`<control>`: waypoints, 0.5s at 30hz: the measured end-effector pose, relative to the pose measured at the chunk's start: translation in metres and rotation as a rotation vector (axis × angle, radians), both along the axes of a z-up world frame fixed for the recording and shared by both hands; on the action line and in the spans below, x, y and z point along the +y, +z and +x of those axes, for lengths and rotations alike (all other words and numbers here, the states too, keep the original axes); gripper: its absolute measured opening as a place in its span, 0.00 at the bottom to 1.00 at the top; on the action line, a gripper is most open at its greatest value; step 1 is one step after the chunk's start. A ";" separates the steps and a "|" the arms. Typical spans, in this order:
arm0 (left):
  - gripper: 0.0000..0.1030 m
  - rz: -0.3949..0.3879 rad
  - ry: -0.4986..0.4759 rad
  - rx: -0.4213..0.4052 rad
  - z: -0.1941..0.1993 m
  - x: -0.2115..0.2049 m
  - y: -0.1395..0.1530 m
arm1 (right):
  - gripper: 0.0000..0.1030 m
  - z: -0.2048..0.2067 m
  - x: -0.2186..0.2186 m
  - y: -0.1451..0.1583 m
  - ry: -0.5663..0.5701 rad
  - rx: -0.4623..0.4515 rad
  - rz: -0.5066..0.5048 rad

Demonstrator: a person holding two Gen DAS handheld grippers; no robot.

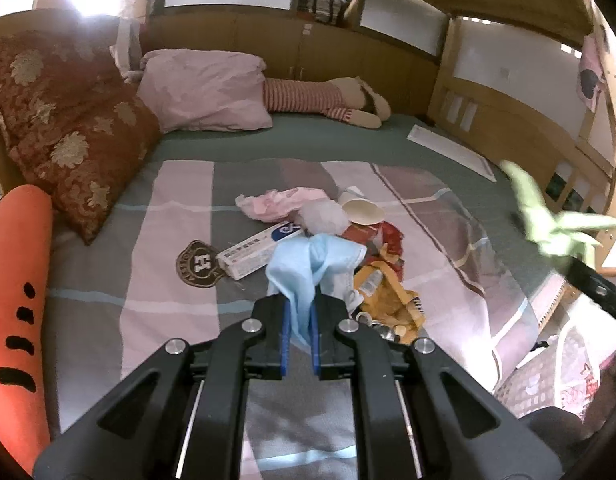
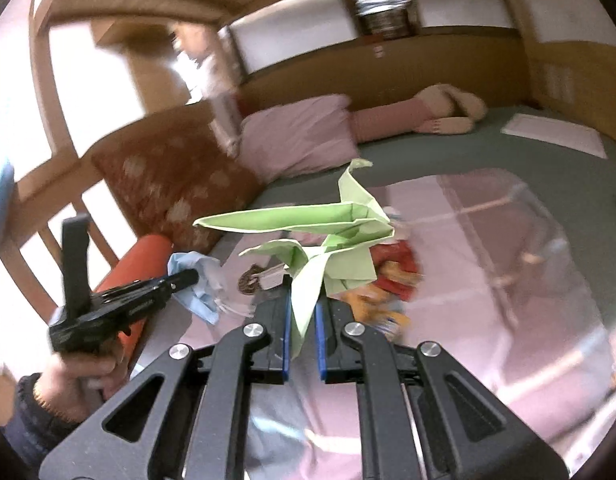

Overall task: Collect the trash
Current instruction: 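Carry mask and paper plane to the white trash bag and release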

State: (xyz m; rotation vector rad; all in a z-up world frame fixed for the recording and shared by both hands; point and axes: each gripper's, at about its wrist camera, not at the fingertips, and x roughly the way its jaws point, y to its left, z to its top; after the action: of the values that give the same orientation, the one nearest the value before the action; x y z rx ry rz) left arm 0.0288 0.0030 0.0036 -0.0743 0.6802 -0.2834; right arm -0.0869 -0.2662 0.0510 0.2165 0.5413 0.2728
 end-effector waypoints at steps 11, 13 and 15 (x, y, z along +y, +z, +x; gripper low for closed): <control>0.08 -0.037 -0.239 -0.019 -0.027 -0.081 0.013 | 0.12 -0.144 -0.177 -0.070 -0.393 0.250 -0.035; 0.08 -0.025 -0.327 -0.026 -0.043 -0.117 0.020 | 0.33 -0.155 -0.201 -0.094 -0.437 0.327 0.002; 0.08 -0.014 -0.407 -0.040 -0.061 -0.154 0.028 | 0.62 -0.166 -0.225 -0.105 -0.519 0.371 0.029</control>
State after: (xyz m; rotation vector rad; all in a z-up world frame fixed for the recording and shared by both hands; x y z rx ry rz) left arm -0.0322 -0.1513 0.0318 0.0581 0.6500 -0.6784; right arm -0.2532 -0.4910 -0.0535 0.4305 0.8248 -0.2714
